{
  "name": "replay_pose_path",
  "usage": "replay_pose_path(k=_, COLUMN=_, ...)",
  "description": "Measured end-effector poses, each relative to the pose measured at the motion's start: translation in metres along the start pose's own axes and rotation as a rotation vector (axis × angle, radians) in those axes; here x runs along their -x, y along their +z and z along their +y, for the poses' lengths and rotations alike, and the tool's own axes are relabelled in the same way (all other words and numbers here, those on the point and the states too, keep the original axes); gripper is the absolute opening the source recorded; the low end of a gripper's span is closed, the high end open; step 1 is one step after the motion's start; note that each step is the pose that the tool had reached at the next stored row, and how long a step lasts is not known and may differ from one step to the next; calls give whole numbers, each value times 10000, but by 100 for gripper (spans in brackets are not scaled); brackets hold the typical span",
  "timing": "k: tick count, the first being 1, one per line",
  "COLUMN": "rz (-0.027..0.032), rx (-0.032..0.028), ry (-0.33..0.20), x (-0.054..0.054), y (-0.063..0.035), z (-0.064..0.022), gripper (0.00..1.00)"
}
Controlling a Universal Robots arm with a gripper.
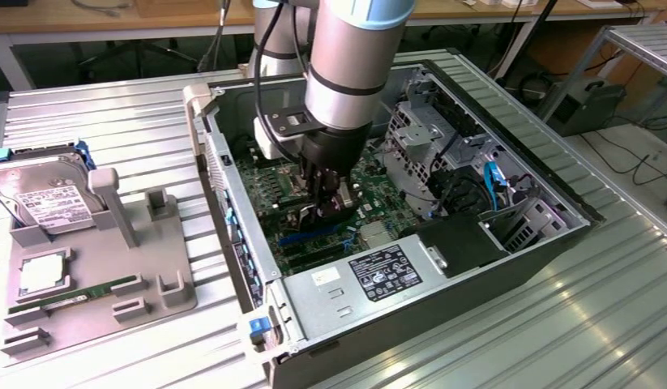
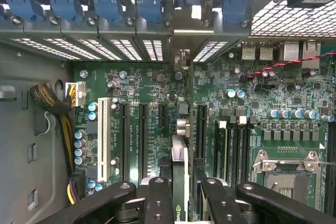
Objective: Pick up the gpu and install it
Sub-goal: 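Insert the gpu into the slot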
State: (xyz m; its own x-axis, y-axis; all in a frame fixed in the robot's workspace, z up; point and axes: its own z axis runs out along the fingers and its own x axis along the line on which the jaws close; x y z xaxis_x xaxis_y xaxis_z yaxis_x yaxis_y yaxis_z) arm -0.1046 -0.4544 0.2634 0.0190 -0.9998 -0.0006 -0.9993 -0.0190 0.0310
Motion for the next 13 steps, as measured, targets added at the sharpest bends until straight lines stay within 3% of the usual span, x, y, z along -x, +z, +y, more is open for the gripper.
replay_pose_path(k=3, rz=55, rx=3, ry=129, x=-1, y=-1, z=1, gripper=26)
replay_pose_path(k=13, rz=52, rx=1, ry=219, x=0, y=46, z=22, gripper=26)
